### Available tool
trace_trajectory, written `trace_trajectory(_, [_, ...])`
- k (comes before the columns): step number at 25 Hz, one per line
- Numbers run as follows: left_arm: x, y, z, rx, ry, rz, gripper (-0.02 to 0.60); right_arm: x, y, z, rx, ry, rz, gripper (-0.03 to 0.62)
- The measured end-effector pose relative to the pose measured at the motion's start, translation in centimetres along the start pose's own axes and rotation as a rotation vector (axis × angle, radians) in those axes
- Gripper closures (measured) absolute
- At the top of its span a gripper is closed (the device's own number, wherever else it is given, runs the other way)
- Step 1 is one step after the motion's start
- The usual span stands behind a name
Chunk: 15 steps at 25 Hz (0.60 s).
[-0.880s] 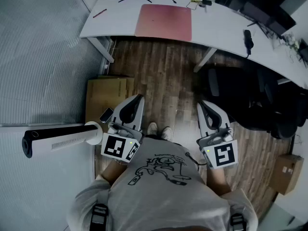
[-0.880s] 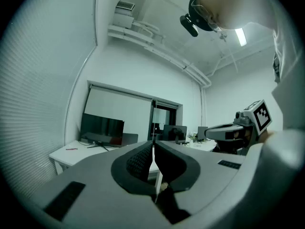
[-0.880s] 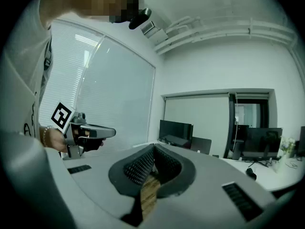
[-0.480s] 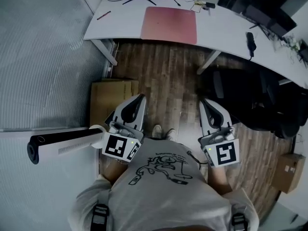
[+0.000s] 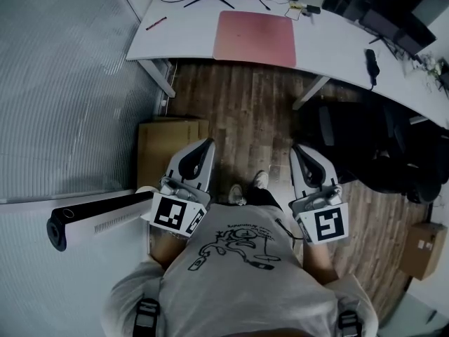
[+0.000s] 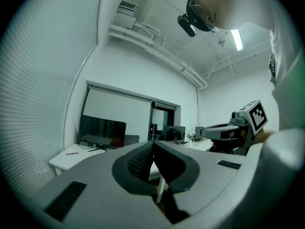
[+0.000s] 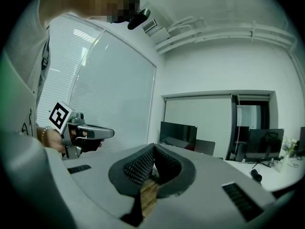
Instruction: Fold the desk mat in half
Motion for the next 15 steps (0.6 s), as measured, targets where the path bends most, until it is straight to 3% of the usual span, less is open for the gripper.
trace_trajectory(15, [0.1, 5.0, 1.6, -0.026, -0.001, 0.001, 0.561, -0.5, 3.6, -3.8, -0.014, 0.007, 0.010, 0.588])
Point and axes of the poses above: the fingertips, and each gripper's own axes: y forward along the fingers, z to its left, x out of its top, the point moved 1 cm from there along -y, backward along the fingers, and after that the axes turned 7 degrees about z, right-handed, at the moved point
